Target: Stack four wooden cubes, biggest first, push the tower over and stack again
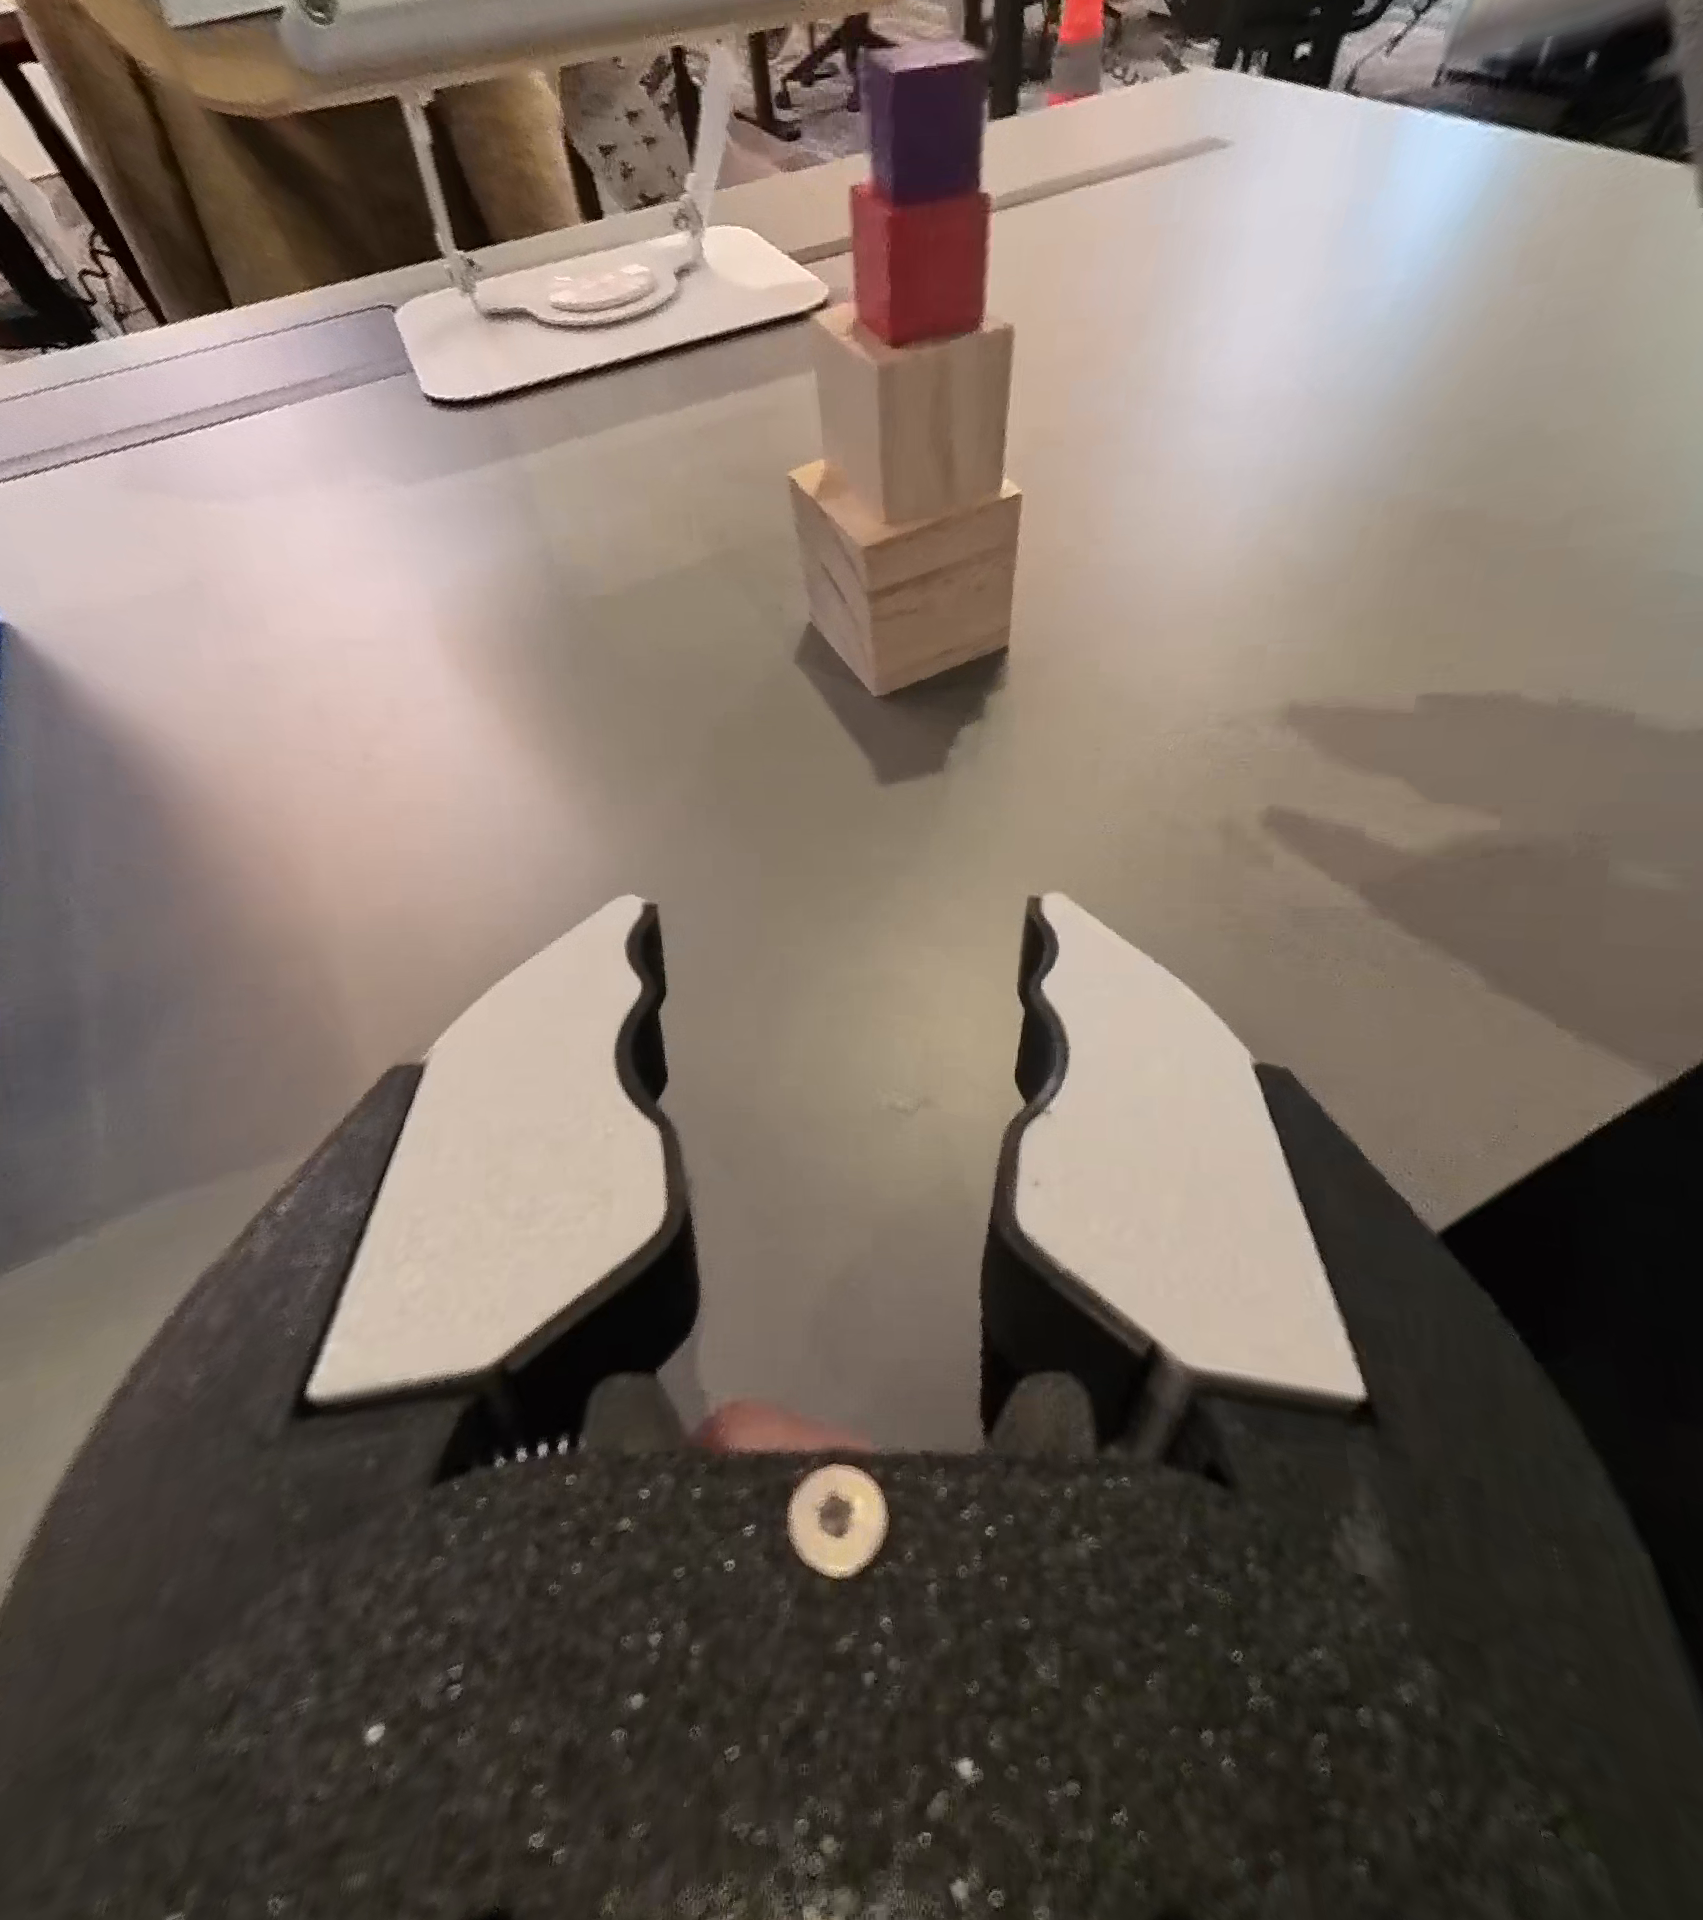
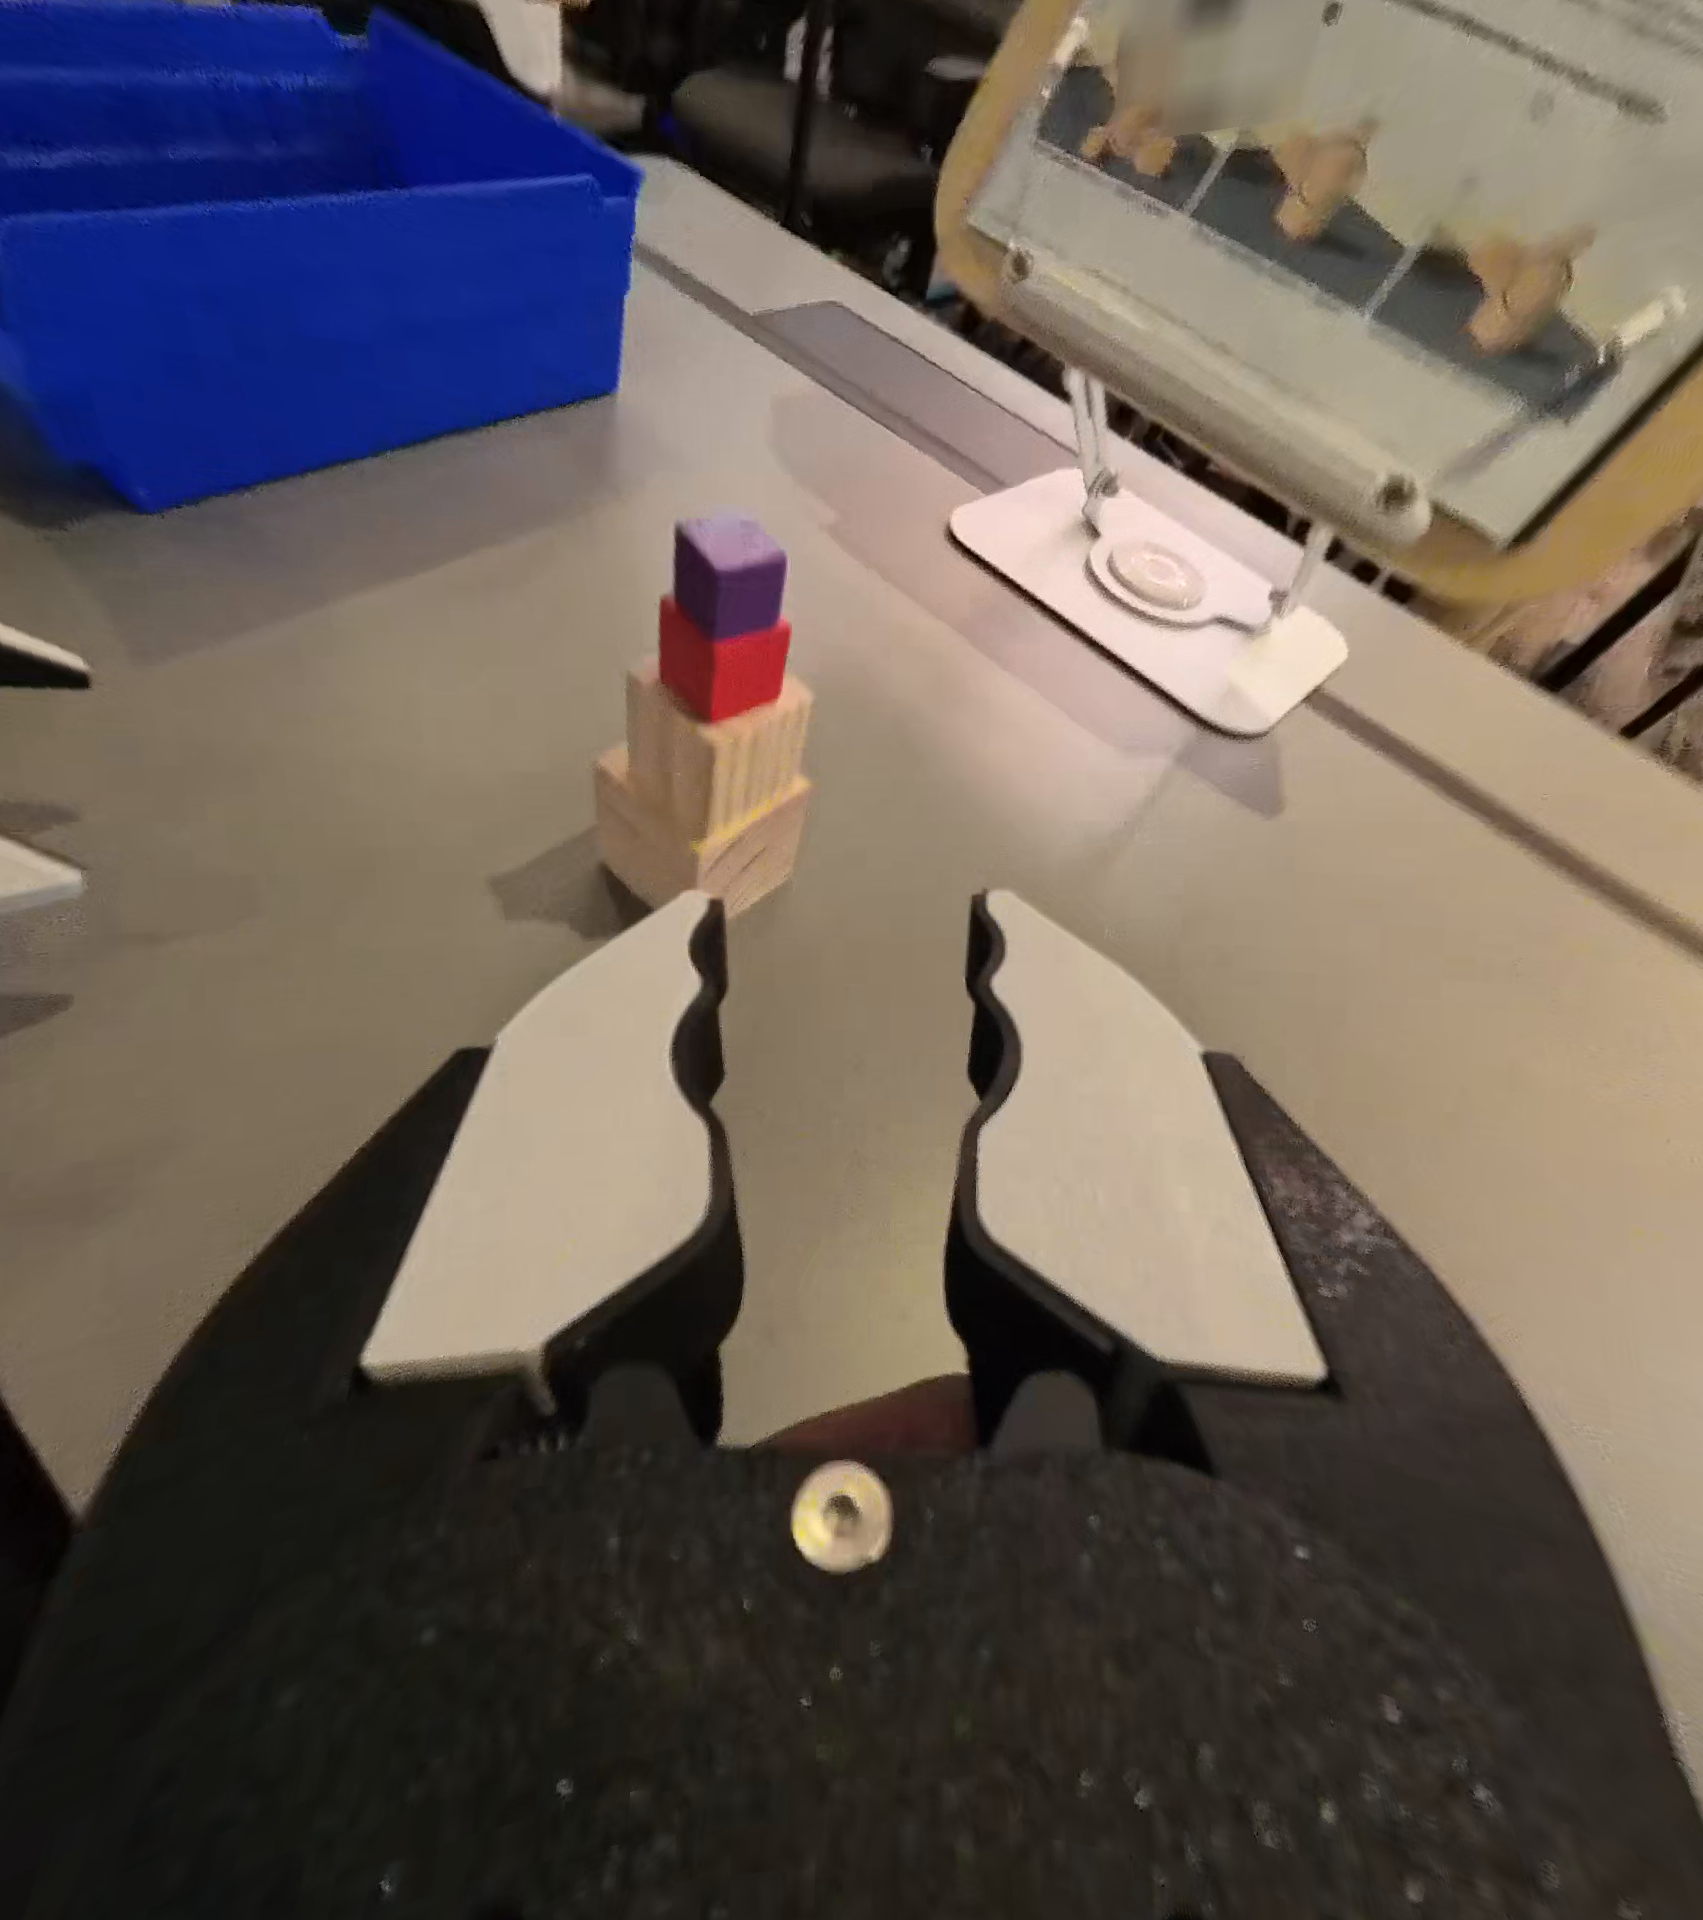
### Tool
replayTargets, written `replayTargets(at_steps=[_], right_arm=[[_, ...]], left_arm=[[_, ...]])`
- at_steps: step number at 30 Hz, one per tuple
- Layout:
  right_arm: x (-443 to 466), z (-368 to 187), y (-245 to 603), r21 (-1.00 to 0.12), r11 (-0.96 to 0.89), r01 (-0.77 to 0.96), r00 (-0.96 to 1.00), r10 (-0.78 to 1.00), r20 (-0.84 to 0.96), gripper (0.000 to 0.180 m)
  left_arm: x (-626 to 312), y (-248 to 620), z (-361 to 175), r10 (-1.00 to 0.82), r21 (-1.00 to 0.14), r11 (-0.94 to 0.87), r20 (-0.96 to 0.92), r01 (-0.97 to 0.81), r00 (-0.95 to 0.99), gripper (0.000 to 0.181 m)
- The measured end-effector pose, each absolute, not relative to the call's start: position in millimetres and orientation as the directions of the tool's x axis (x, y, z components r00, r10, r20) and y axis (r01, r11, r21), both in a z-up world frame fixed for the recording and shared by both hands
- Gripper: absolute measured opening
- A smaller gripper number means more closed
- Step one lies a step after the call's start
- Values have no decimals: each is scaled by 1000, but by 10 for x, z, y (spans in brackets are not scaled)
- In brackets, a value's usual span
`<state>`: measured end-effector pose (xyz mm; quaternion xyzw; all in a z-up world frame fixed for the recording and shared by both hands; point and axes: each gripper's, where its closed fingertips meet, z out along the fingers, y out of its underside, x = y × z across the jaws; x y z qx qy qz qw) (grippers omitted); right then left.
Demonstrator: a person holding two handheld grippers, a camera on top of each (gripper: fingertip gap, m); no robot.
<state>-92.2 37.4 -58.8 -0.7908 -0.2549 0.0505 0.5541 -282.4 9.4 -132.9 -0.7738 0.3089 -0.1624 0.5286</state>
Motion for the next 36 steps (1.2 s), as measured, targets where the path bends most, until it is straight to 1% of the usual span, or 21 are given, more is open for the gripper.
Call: replayTargets(at_steps=[3, 5, 7, 9, 11, 14, 18, 26, 36], right_arm=[[-823, -800, 177, -940, -238, 244, 893, 434, 122, 43], [-725, -845, 98, -962, -212, 171, 911, 405, 73, 41], [-674, -945, 42, -961, -242, 133, 917, 398, 27, 44], [-649, -1020, 0, -961, -252, 113, 923, 385, 8, 44], [-688, -1091, -43, -956, -259, 136, 916, 400, 22, 44], [-713, -1122, -64, -948, -240, 208, 912, 398, 99, 44], [-795, -1126, -100, -944, -227, 238, 899, 420, 126, 43], [-877, -1150, -82, -933, -231, 275, 885, 440, 152, 40], [-920, -1186, -43, -925, -261, 275, 881, 454, 134, 39]], left_arm=[[-2862, 146, -1304, -620, -926, -264, -51, -270, 783, 65], [-2867, 175, -1248, -604, -932, -265, -38, -246, 796, 66], [-2885, 213, -1156, -580, -943, -249, -38, -221, 814, 66], [-2896, 242, -1067, -559, -955, -229, -31, -190, 828, 66], [-2891, 252, -1025, -552, -960, -219, -24, -173, 834, 65], [-2851, 236, -1042, -562, -959, -216, -31, -183, 827, 64], [-2798, 209, -1094, -578, -954, -211, -54, -213, 815, 64], [-2741, 163, -1109, -610, -950, -195, -77, -243, 788, 64], [-2756, 131, -1209, -639, -936, -221, -73, -273, 766, 64]])
